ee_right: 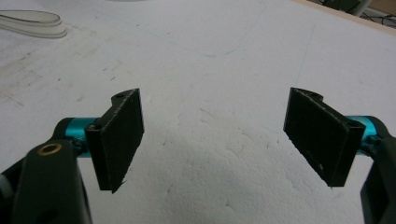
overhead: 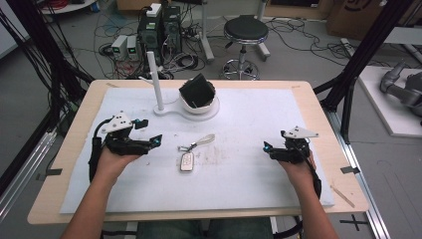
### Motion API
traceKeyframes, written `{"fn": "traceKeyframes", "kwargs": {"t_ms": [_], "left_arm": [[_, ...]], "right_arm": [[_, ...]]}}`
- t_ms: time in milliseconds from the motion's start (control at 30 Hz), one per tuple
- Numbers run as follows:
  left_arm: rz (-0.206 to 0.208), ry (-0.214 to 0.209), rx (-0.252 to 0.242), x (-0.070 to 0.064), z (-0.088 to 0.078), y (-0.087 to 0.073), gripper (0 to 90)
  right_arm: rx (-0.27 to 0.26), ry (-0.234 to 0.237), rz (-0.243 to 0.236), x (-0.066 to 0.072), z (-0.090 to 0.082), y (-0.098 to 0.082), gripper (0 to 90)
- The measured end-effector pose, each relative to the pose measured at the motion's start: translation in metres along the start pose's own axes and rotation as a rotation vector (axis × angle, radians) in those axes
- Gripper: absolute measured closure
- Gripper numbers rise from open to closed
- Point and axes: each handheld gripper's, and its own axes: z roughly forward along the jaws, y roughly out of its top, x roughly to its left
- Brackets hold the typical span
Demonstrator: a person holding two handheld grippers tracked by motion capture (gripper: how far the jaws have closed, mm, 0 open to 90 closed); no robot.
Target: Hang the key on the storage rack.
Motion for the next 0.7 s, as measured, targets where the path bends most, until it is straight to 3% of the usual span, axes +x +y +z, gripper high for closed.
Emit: {"fn": "traceKeyframes", "kwargs": {"t_ms": [167,367,500,700], "left_arm": [[-0.011,-0.012,0.017,-0.002,0.006,-0.002,20.9],[-0.012,-0.038,0.045,-0.006,0.026,-0.002,20.9],[-0.015,-0.058,0.061,-0.013,0.042,-0.001,20.9],[-0.019,-0.044,0.136,-0.019,0.074,-0.006,20.9]], "right_arm": [[0.000,0.003,0.003,0.000,-0.001,0.000,20.3],[0.000,0.004,-0.018,0.004,-0.005,0.001,20.3],[-0.002,0.009,-0.023,0.007,-0.006,0.001,20.3],[-0.016,0.005,-0.020,0.005,-0.011,-0.001,20.3]]}}
